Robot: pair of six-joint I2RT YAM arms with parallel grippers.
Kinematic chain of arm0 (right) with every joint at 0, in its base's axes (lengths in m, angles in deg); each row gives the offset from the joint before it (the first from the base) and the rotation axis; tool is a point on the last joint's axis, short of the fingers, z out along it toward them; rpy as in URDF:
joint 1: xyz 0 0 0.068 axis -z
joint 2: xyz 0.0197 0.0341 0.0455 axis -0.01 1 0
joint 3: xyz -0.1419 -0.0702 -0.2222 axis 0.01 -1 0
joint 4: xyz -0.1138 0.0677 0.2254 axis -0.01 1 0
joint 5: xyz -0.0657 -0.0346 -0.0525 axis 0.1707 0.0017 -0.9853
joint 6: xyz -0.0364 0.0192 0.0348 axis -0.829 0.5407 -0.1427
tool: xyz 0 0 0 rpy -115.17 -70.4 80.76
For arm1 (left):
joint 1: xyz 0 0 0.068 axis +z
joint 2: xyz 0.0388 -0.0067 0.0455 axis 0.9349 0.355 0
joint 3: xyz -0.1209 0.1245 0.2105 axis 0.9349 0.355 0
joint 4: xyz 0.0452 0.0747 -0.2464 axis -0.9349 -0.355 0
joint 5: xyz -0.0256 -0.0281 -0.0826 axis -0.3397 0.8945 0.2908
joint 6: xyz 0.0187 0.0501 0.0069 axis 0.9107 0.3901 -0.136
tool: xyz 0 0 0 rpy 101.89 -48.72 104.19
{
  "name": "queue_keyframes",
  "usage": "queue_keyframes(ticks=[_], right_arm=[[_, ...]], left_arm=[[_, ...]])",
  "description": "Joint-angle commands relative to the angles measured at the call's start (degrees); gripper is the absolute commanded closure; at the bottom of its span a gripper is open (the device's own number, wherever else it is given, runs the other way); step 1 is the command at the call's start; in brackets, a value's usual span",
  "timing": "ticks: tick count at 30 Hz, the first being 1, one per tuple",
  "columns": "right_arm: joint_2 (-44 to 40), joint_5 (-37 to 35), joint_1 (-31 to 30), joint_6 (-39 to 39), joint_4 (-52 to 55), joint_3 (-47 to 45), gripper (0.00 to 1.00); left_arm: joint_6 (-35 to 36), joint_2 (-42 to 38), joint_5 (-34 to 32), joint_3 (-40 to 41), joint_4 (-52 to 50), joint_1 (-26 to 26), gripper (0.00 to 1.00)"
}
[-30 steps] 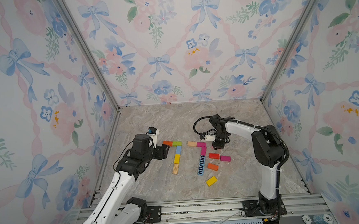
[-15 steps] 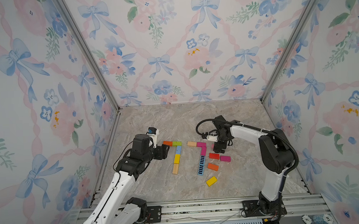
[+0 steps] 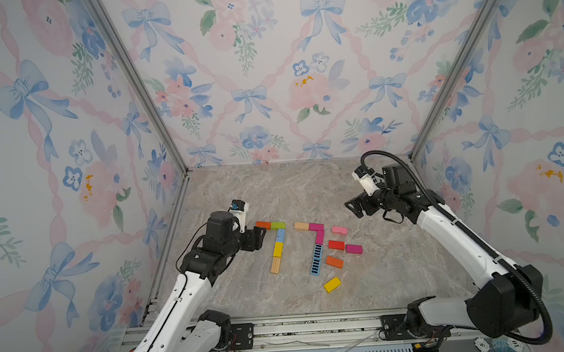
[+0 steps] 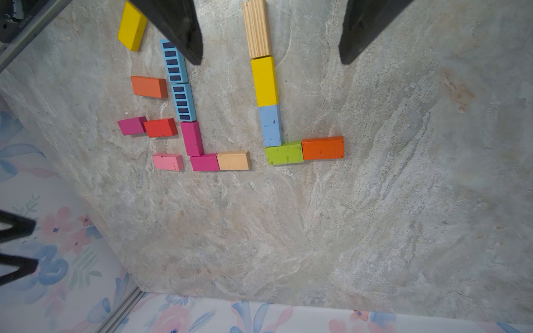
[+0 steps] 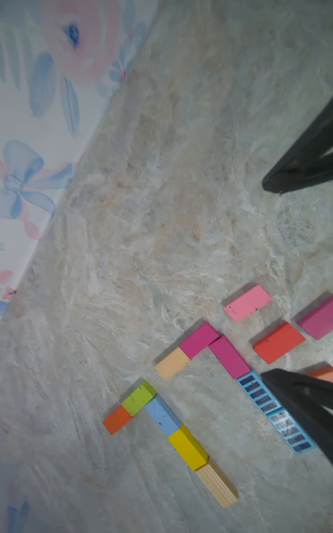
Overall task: Assemble the number 7 with building blocks
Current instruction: Pick up the building block from the center of the board.
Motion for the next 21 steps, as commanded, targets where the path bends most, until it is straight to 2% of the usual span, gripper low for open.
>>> queue_keyframes(ticks=[1,4,6,9,13,17,21], right_arm=[[0.3,-4.1,-6.3,-8.3,7.4,-5.2,0.03],[2.4,-8.5,-11.8,-14.5,5.3,-8.1,0.02],[4.7,-10.1,-13.2,-16.6,2.8,-9.4,0.00],[9.4,-11.6,-13.8,-17.6,1.9,-8.1,0.11],[13.8,-11.9,-14.7,-19.9,0.0,-7.4,0.15],[17.1,-11.7,-14.7,-20.8,-1.7,-6.3,0.25],[19.8,-12.4,-14.7,-21.2,-2.6,-5.0,0.27]], left_arm=[[1.2,-0.6,1.4,1.0,1.0,0.4,0.23],[1.2,-0.6,1.8,1.0,1.0,0.4,0.23],[1.2,-0.9,1.6,1.0,1.0,0.4,0.23],[1.2,-1.5,1.2,1.0,1.0,0.4,0.23],[1.2,-1.4,1.1,1.0,1.0,0.4,0.22],[1.3,-1.2,1.1,1.0,1.0,0.4,0.23],[1.3,-1.1,0.9,1.0,0.9,0.4,0.23]])
